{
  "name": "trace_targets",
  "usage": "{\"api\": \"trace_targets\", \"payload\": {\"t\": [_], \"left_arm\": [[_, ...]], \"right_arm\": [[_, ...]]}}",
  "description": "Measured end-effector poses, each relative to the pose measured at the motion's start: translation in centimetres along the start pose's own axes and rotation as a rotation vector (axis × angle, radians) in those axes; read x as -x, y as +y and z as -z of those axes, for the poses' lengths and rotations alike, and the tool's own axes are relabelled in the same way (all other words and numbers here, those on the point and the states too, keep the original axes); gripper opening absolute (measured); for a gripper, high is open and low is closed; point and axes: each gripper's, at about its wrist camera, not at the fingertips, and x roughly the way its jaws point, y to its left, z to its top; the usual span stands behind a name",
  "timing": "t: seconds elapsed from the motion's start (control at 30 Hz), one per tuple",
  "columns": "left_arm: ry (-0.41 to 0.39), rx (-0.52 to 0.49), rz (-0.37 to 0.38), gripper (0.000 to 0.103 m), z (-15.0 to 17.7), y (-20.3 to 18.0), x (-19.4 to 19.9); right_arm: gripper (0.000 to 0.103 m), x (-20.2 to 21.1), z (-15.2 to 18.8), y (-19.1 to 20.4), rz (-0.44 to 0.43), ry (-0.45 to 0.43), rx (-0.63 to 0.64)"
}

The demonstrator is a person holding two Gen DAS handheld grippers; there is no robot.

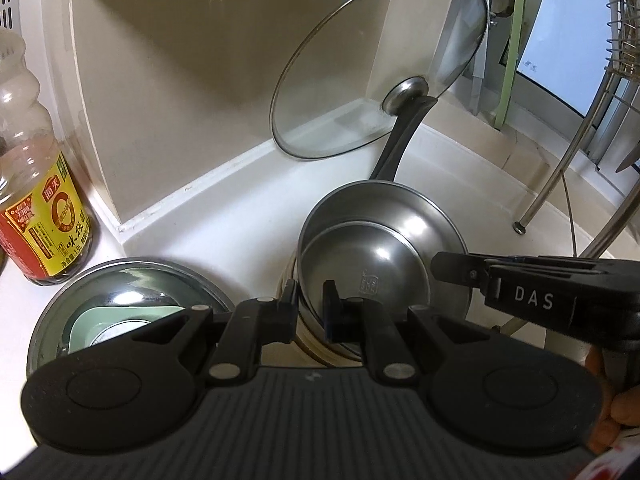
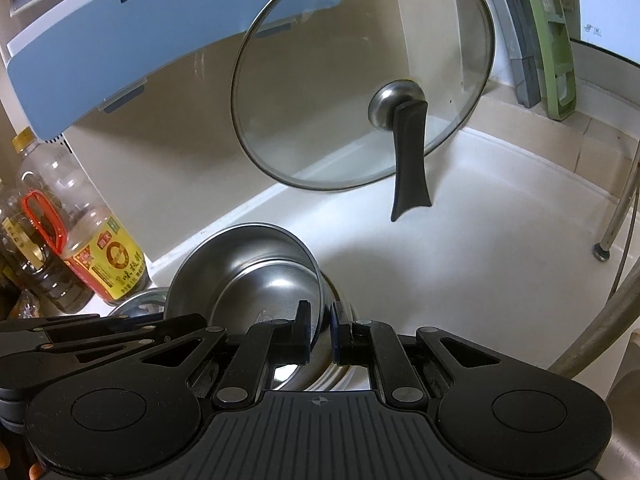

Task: Organize plates and bowls

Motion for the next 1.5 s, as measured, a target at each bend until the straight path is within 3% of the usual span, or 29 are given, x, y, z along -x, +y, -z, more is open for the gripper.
{"api": "trace_targets", "payload": {"t": [1.23,1.33,1.4,1.5], "left_arm": [[0.020,0.020,0.006,0.014,0.3,0.9,-0.1],[0.015,0.017,0.008,0.015,0.4,1.0,0.4],[0.011,0.014,0.008,0.015,0.5,1.0,0.7],[0.009,0.010,0.007,0.017,0.6,0.9,1.2]], "right_arm": [[0.013,-0.4,0.9,-0.7,0.022,0.044,-0.014],[0.022,-0.1,1.0,-0.7,0.018,0.039,-0.010],[0.035,0.2,1.1,-0.5,0.017,0.032,-0.003],[0.042,0.7,1.2,-0.3,0.006,0.023,0.002]]}}
